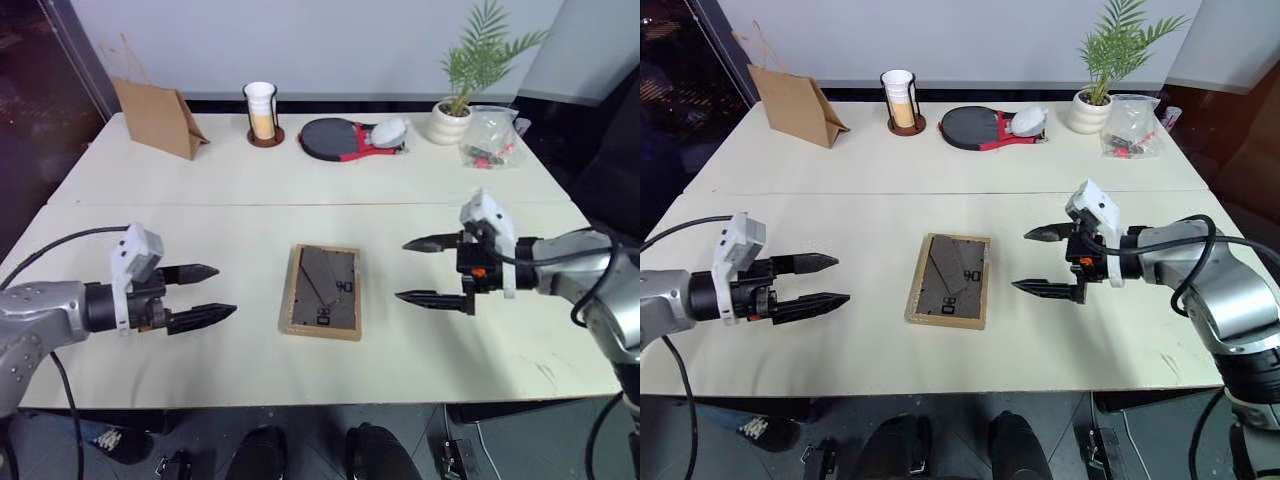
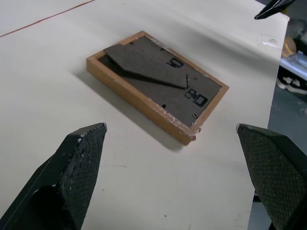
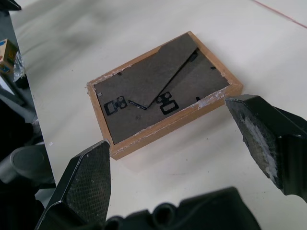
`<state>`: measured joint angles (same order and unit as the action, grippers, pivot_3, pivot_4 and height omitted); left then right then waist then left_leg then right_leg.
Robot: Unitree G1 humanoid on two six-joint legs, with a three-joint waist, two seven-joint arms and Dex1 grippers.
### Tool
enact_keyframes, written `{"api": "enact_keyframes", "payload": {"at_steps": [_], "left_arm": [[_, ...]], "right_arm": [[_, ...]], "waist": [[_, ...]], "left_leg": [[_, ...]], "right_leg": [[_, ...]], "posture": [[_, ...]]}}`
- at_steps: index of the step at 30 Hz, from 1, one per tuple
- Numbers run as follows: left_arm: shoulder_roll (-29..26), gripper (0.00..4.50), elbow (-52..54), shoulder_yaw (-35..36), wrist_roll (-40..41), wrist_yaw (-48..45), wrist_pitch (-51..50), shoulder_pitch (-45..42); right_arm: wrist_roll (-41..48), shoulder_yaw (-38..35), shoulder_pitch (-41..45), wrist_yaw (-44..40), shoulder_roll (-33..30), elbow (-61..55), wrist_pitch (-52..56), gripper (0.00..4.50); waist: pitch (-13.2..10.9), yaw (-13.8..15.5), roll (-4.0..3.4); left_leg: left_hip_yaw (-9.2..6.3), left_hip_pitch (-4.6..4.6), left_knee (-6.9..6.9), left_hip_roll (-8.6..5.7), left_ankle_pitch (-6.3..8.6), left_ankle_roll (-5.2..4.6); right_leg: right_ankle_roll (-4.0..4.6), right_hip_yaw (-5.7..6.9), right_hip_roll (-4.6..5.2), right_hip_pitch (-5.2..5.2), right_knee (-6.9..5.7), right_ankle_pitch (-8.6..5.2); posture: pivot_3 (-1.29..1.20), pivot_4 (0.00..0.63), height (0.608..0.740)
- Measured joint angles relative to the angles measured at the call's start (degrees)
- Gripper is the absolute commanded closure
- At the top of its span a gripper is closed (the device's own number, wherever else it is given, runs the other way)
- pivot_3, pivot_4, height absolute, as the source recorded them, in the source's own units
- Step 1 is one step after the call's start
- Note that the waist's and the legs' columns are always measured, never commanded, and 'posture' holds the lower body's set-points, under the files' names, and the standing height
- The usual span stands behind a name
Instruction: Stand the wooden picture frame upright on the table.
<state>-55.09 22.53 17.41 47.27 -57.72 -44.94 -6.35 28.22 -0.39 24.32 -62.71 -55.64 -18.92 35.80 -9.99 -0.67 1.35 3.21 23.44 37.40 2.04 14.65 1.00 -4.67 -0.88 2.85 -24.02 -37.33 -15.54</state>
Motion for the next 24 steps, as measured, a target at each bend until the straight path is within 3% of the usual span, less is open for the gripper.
{"api": "enact_keyframes", "payload": {"at_steps": [11,24], "left_arm": [[1.5,0.00,-1.6,-3.2,-0.9,-1.0,0.4,-3.1],[1.9,0.00,-2.9,-5.6,-4.2,-1.3,2.3,-3.6]], "right_arm": [[0.1,-0.9,-2.7,0.2,-1.7,-0.3,0.6,0.03],[-1.3,-0.7,-2.8,4.0,0.5,-1.1,-0.1,0.03]], "waist": [[0.0,-0.1,0.01],[0.0,0.0,0.01]], "left_leg": [[-0.01,0.00,0.02,-0.03,0.00,0.00],[-0.01,0.00,0.05,-0.03,0.00,0.00]], "right_leg": [[-0.01,0.00,-0.06,0.00,-0.02,0.00],[-0.01,0.00,-0.06,0.01,-0.04,0.00]], "posture": [[0.00,0.150,0.740],[0.00,0.150,0.740]]}}
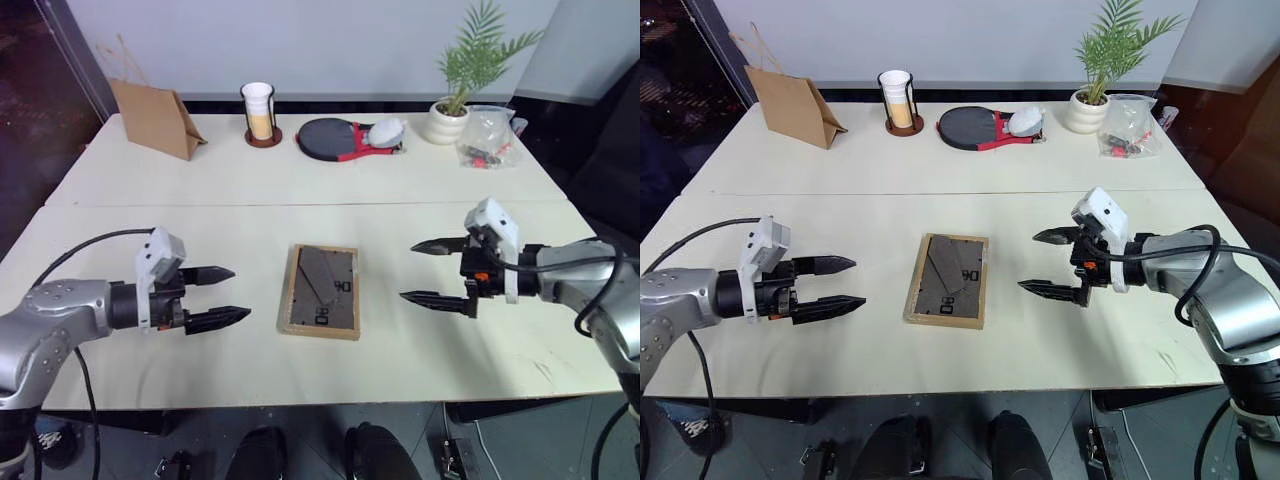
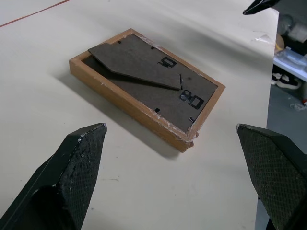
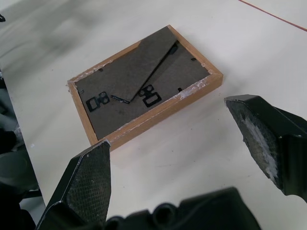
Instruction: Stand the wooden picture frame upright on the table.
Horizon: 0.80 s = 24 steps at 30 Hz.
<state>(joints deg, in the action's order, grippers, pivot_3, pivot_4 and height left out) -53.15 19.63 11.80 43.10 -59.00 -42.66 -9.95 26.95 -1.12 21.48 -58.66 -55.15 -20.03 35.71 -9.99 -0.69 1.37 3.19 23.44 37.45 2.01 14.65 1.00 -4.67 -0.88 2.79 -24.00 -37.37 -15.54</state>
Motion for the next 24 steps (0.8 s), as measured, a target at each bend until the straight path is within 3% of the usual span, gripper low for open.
{"api": "enact_keyframes", "payload": {"at_steps": [9,13,18,24], "left_arm": [[1.0,0.00,-1.3,-1.8,-1.8,-0.1,1.2,-0.6],[3.0,1.85,-2.9,-3.1,-4.3,1.1,2.8,-2.0],[6.3,4.49,-6.8,-8.4,-12.8,4.5,8.8,-3.8],[12.0,4.49,-13.3,-15.6,-21.5,7.2,15.0,-5.9]], "right_arm": [[-2.3,0.7,0.0,1.4,0.9,0.2,-0.9,0.03],[-5.7,3.5,1.5,4.3,3.2,2.6,-0.9,1.84],[-11.8,8.7,4.5,10.1,8.8,6.2,-0.9,4.45],[-18.9,16.2,7.5,15.4,16.1,11.9,0.1,4.45]], "waist": [[0.0,0.0,0.00],[0.0,0.0,0.00],[0.0,0.0,0.01],[0.0,0.0,0.01]], "left_leg": [[0.00,0.00,0.00,0.00,0.00,0.00],[0.01,0.00,0.07,-0.02,0.00,0.00],[0.01,0.00,0.10,-0.04,0.00,0.00],[0.02,0.09,0.17,-0.04,0.00,0.00]], "right_leg": [[0.00,0.00,-0.01,0.00,-0.01,0.00],[0.00,-0.01,-0.01,0.01,-0.04,0.00],[0.00,-0.02,-0.03,0.00,-0.08,0.00],[-0.01,-0.01,-0.04,-0.05,-0.12,0.01]], "posture": [[0.00,0.150,0.740],[0.00,0.150,0.740],[0.00,0.150,0.740],[0.00,0.150,0.740]]}}
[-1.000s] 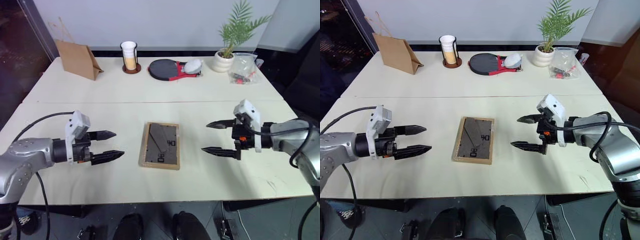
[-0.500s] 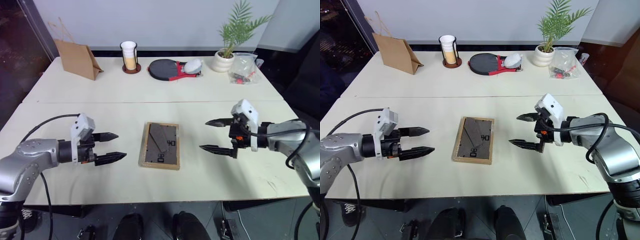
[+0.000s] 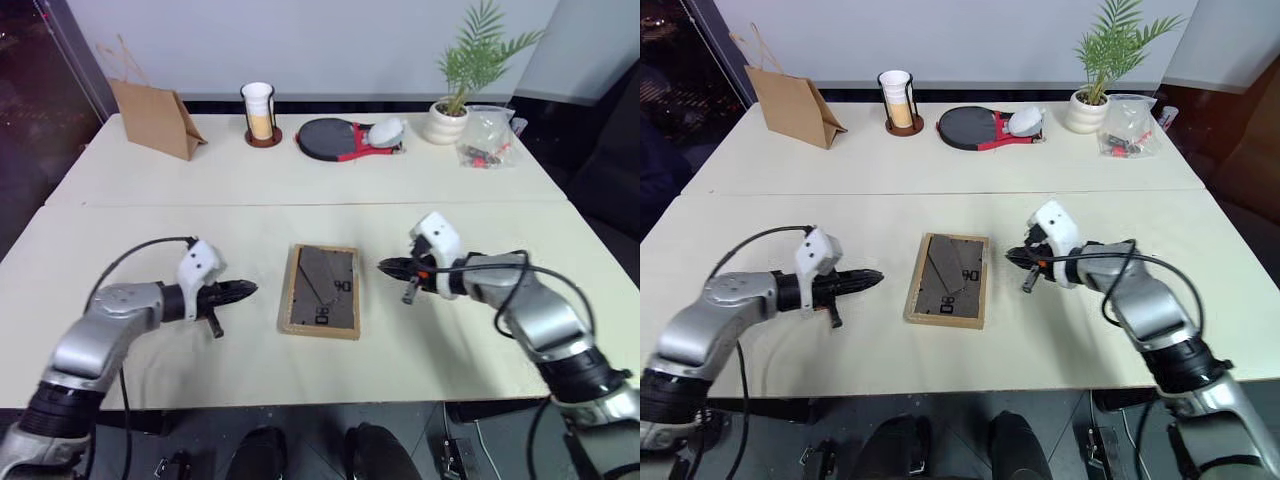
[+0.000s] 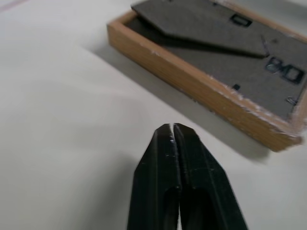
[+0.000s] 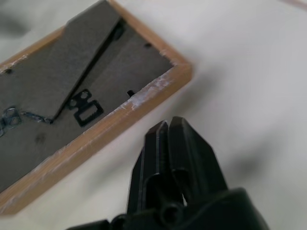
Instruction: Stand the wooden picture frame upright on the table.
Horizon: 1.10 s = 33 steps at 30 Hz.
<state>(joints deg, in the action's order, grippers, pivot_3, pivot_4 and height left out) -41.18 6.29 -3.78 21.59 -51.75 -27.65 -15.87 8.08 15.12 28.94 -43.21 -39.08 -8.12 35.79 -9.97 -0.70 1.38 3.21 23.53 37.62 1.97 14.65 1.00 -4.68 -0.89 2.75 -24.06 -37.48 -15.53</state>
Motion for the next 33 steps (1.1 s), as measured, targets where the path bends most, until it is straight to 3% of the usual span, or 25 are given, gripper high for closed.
{"api": "enact_keyframes", "payload": {"at_steps": [5,16,27,30,33], "left_arm": [[3.2,4.49,-3.9,-2.5,-4.4,1.3,2.3,-2.5],[0.8,4.49,-1.9,-1.7,-5.5,-1.1,0.7,-0.6],[-3.5,4.49,-0.2,2.0,-2.9,-3.8,-3.0,1.8],[-5.2,3.57,0.6,5.7,2.8,-6.1,-9.8,1.0],[-5.8,2.07,1.1,9.0,10.6,-7.4,-20.0,-1.7]], "right_arm": [[-3.7,4.6,1.8,1.1,4.5,3.5,1.2,4.45],[-7.0,8.5,3.5,1.2,13.0,5.2,1.9,4.45],[-8.5,9.2,4.2,-0.1,12.9,5.2,2.0,4.45],[-8.5,8.6,4.1,-1.5,9.5,3.9,2.5,4.50],[-8.5,7.9,2.9,-2.8,6.4,1.0,2.9,4.50]], "waist": [[0.0,0.0,0.00],[0.0,-0.5,0.01],[0.0,-0.3,0.02],[0.0,0.0,0.02],[0.0,-0.1,0.04]], "left_leg": [[-0.01,0.01,0.14,0.01,0.02,-0.04],[-0.02,-0.09,0.28,0.11,0.03,-0.05],[-0.01,-0.08,0.29,0.10,0.03,-0.05],[-0.04,-0.04,0.30,0.10,0.03,-0.05],[-0.05,-0.02,0.35,0.05,0.04,-0.06]], "right_leg": [[0.00,0.01,0.00,0.02,-0.08,0.00],[0.01,0.00,-0.08,-0.03,-0.47,-0.01],[0.02,0.01,-0.05,-0.05,-0.51,-0.01],[0.02,0.02,0.02,-0.06,-0.50,-0.01],[0.01,0.03,0.02,-0.05,-0.50,-0.02]], "posture": [[0.00,0.150,0.740],[0.00,0.150,0.740],[0.00,0.150,0.740],[0.00,0.150,0.740],[0.00,0.150,0.740]]}}
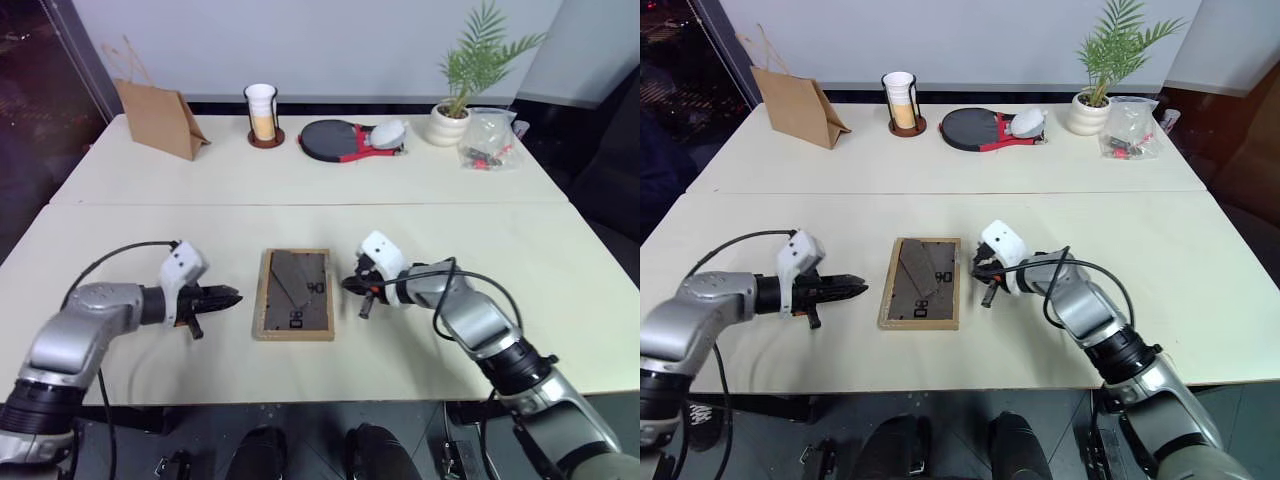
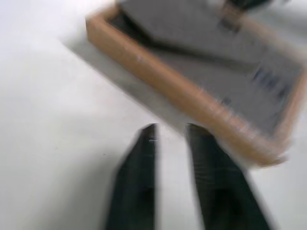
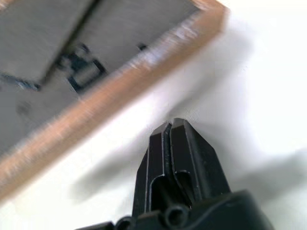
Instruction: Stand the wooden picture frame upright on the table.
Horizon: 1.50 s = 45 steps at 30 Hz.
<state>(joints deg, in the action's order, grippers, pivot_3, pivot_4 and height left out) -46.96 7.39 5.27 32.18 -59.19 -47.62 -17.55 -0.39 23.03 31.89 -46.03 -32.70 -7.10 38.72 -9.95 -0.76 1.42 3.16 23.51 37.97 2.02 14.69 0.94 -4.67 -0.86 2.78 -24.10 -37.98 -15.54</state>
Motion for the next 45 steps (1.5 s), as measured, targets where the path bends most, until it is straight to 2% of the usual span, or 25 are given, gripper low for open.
{"api": "enact_keyframes", "payload": {"at_steps": [4,7,11,15,18,30,33,37,39,43,45], "left_arm": [[2.2,0.07,-1.5,6.0,13.3,2.3,-19.5,-5.7],[1.8,0.07,-3.3,7.1,16.5,4.6,-28.6,-7.2],[1.5,0.07,-5.5,6.3,16.5,8.0,-34.4,-7.1],[1.9,0.07,-5.0,4.5,16.4,9.8,-36.5,-6.0],[4.6,0.07,-4.8,4.5,16.4,12.1,-37.9,-5.3],[13.1,0.07,-3.9,8.5,17.4,16.1,-36.8,-3.1],[15.2,0.82,-4.4,9.1,17.4,17.2,-36.5,-3.1],[17.7,2.72,-5.3,9.3,18.2,18.0,-37.2,-2.9],[18.3,3.44,-5.1,10.8,20.3,17.6,-37.8,-3.3],[19.7,3.42,-5.2,13.6,21.3,19.7,-39.3,-3.4],[21.5,3.42,-5.6,17.2,23.4,21.1,-41.1,-3.5]], "right_arm": [[0.1,0.3,-2.8,-1.5,-1.6,-4.9,1.0,4.50],[0.1,1.0,-4.2,-1.5,-1.4,-6.6,2.0,4.50],[-0.7,1.1,-4.3,-0.3,0.0,-6.6,2.1,4.50],[-1.3,1.6,-3.9,0.6,1.7,-6.0,2.2,4.50],[-1.3,2.6,-3.5,0.7,3.1,-5.9,2.4,4.50],[-0.5,4.7,-1.9,-2.5,5.0,-6.0,3.2,4.50],[-0.5,4.7,-1.7,-2.9,5.1,-6.0,3.4,4.50],[-0.6,4.7,-1.7,-3.1,4.7,-5.8,3.4,4.50],[-0.6,4.7,-1.7,-3.3,4.5,-5.8,3.4,4.50],[-0.5,4.4,-1.5,-3.4,4.0,-6.4,3.2,4.50],[-0.2,3.1,-1.5,-3.5,2.4,-7.7,3.4,4.50]], "waist": [[0.0,-0.3,0.03],[0.0,-0.7,0.03],[0.0,-0.8,0.05],[0.0,-0.6,0.05],[0.0,-0.3,0.05],[0.1,0.1,0.10],[0.1,0.2,0.10],[0.1,0.0,0.13],[0.1,-0.1,0.14],[0.1,-0.3,0.13],[0.1,-0.2,0.13]], "left_leg": [[-0.08,-0.01,0.01,0.01,0.00,0.00],[-0.10,-0.04,0.01,0.01,0.00,0.00],[-0.12,-0.04,0.00,0.02,0.00,0.00],[-0.10,-0.04,0.01,0.01,0.00,0.00],[-0.12,-0.04,0.01,0.02,0.00,0.00],[-0.16,-0.07,0.02,-0.07,0.00,0.01],[-0.17,-0.08,0.05,-0.09,0.00,0.01],[-0.17,-0.03,0.03,-0.09,0.00,0.01],[-0.20,-0.04,0.03,-0.07,0.00,0.01],[-0.20,-0.05,0.02,-0.07,0.00,0.01],[-0.20,-0.02,0.02,-0.05,0.00,0.01]], "right_leg": [[-0.01,0.01,-0.10,-0.01,-0.04,0.00],[-0.01,-0.01,-0.16,-0.01,-0.05,0.00],[-0.01,-0.01,-0.13,-0.02,-0.07,0.00],[0.00,-0.02,-0.09,-0.02,-0.07,0.00],[0.00,-0.01,-0.09,-0.02,-0.08,-0.01],[0.01,0.02,0.13,0.10,-0.06,-0.01],[0.01,0.02,0.18,0.13,-0.04,-0.01],[0.00,0.03,0.13,0.07,-0.03,-0.01],[0.00,0.06,0.11,0.07,-0.04,-0.01],[0.01,0.05,0.10,0.06,-0.05,-0.01],[0.00,0.05,0.13,0.04,-0.05,0.00]], "posture": [[0.00,0.150,0.740],[0.00,0.150,0.740],[0.00,0.150,0.740],[0.00,0.150,0.740],[0.00,0.150,0.740],[0.00,0.150,0.740],[0.00,0.150,0.740],[0.00,0.150,0.740],[0.00,0.150,0.740],[0.00,0.150,0.740],[0.00,0.150,0.740]]}}
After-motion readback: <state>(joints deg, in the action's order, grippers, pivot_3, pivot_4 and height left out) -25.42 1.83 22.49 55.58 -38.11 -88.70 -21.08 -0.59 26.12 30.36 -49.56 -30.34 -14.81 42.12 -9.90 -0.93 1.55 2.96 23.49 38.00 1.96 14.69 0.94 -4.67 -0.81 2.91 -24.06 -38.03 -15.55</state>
